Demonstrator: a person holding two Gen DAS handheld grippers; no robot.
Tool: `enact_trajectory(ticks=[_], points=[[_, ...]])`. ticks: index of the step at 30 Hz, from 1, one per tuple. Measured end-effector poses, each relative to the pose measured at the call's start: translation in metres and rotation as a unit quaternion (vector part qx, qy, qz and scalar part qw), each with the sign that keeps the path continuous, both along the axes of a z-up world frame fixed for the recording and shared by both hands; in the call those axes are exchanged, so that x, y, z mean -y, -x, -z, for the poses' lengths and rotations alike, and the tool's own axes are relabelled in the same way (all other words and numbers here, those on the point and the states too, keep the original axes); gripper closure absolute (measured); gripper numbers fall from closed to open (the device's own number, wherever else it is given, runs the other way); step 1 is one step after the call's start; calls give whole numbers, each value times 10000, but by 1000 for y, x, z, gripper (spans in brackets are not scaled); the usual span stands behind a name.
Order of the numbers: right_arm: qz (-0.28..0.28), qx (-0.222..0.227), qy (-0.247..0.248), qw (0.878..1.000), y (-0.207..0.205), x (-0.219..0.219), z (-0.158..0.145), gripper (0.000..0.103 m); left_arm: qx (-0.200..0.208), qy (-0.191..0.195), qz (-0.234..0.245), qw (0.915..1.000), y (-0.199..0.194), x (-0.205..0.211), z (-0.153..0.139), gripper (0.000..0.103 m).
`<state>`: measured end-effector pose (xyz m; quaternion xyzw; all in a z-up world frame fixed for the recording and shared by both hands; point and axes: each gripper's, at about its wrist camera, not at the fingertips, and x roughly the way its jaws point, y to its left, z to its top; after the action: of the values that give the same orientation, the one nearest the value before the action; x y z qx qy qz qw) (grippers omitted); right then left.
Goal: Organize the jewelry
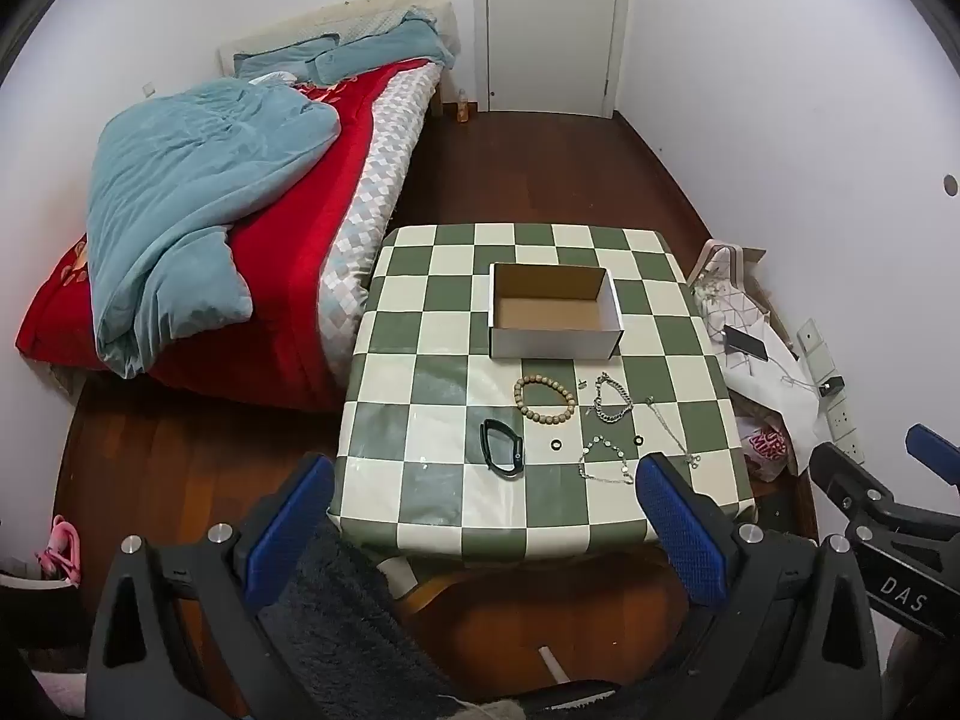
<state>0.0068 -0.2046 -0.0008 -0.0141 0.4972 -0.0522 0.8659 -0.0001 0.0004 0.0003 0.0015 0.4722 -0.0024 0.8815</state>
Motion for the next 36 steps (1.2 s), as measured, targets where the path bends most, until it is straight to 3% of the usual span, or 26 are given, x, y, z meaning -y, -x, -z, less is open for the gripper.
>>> enact_trajectory(ticks=[36], points=[[-5, 0, 51, 10000, -1, -1, 0, 0, -8, 14, 25, 10000, -2, 2, 1, 1]])
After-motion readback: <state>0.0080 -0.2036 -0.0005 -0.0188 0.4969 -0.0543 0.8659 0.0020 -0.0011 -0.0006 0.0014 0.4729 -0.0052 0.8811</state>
